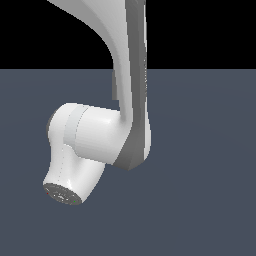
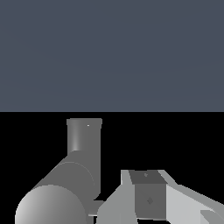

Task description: Turn on the faucet by rotating a designated handle.

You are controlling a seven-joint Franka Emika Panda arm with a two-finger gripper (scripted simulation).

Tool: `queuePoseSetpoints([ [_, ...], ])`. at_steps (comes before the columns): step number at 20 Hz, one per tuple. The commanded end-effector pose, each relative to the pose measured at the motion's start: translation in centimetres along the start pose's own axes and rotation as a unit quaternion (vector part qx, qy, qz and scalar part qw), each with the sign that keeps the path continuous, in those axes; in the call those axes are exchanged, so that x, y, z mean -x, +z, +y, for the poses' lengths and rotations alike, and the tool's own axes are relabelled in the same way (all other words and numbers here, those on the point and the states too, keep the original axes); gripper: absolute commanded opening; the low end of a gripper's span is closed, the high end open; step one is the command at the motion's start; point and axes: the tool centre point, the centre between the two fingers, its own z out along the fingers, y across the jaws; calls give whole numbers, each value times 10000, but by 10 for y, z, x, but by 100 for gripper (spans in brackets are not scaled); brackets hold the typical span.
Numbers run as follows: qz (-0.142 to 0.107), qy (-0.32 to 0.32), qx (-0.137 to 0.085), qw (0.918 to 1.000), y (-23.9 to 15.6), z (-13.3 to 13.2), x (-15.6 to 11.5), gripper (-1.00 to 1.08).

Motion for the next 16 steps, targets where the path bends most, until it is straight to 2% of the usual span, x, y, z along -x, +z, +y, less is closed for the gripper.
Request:
queuePoseSetpoints([
  [1, -41, 12, 19, 10000, 0, 5, 11, -100],
  [2, 11, -1, -6, 10000, 0, 0, 1, -100],
  [16, -40, 13, 19, 10000, 0, -14, 52, -100],
])
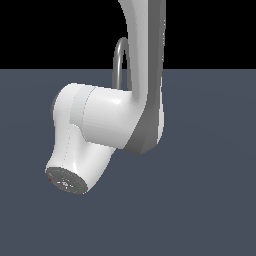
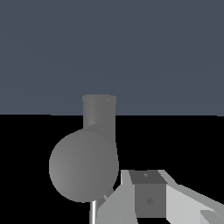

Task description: Turn on the faucet by rotating a designated handle.

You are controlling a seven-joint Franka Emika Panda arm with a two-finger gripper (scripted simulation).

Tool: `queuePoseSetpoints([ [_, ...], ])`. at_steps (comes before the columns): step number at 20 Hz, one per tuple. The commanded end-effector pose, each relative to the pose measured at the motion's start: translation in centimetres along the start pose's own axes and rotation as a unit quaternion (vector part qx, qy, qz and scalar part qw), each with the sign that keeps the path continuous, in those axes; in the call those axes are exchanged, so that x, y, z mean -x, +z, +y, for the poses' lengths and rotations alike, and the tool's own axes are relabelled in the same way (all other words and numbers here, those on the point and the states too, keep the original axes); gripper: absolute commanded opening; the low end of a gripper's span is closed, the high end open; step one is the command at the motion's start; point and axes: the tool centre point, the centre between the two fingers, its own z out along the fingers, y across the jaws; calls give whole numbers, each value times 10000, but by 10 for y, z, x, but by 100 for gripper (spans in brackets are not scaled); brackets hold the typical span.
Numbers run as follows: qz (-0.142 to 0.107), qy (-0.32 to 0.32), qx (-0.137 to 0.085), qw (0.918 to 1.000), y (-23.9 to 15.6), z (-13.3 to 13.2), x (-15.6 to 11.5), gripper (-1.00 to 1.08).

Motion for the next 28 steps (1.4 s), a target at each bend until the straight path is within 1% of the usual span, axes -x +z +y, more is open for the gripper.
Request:
queuePoseSetpoints([
  [1, 2, 5, -2, 10000, 0, 0, 0, -100],
  [13, -181, 36, 18, 9998, 0, -39, 38, -100],
  [14, -181, 36, 18, 9998, 0, -39, 38, -100],
  [15, -55, 37, 197, 9998, -5, -17, 24, -100],
  [26, -193, 39, 21, 9998, 1, -80, 19, -100],
  [27, -193, 39, 21, 9998, 1, -80, 19, -100],
  [28, -218, 183, 224, 9993, -5, -34, 25, -100],
])
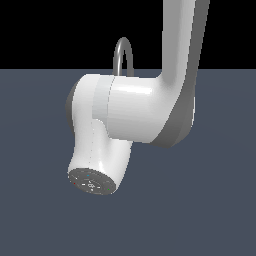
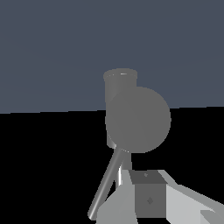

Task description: Turn on the faucet by rotating a designated handle.

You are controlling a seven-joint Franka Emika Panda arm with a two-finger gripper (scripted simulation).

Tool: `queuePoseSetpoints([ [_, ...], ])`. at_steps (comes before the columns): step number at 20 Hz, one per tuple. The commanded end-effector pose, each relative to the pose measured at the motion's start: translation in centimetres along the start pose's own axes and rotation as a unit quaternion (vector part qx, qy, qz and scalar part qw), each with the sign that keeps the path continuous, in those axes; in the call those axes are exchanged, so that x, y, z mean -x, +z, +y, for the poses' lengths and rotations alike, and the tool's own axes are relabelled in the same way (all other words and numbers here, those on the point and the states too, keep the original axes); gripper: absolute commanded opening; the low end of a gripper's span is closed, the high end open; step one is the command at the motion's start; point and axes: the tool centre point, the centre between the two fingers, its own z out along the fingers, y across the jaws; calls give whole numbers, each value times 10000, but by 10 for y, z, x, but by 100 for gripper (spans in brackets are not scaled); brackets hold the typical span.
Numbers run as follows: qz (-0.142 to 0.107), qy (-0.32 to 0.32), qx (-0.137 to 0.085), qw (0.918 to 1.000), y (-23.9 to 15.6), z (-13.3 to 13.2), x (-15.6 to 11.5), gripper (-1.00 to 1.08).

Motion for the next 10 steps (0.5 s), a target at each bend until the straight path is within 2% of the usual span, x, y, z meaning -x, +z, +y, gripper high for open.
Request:
queuePoseSetpoints([
  [1, 1, -9, -47, 10000, 1, -6, -3, -100],
  [10, 16, -99, -169, 9998, 2, -43, -32, -100],
])
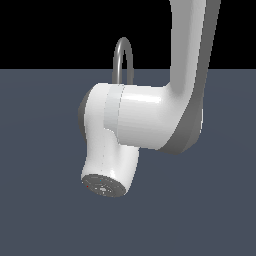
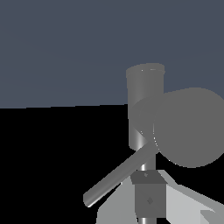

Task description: Turn on the faucet by rotating a designated handle.

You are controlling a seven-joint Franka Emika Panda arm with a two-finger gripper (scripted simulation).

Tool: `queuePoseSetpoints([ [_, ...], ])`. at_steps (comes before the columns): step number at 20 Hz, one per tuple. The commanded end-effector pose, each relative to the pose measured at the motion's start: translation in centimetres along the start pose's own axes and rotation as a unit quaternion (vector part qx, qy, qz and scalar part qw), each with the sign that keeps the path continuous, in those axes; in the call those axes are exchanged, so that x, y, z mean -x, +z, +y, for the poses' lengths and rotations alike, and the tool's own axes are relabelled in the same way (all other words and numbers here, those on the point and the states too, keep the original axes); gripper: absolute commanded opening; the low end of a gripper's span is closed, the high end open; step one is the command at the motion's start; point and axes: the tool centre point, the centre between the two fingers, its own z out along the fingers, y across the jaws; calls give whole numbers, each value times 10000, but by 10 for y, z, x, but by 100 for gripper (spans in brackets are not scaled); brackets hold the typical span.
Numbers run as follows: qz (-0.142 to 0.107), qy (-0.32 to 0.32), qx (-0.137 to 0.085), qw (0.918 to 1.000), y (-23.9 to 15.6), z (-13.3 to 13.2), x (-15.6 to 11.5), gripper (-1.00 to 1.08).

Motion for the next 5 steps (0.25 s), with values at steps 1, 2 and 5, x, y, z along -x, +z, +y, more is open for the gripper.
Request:
queuePoseSetpoints([
  [1, 257, -132, 1, 9996, -7, -24, -33, -100],
  [2, 259, -143, -12, 9996, -7, -29, -36, -100],
  [5, 261, -163, -39, 9995, -7, -37, -42, -100],
])
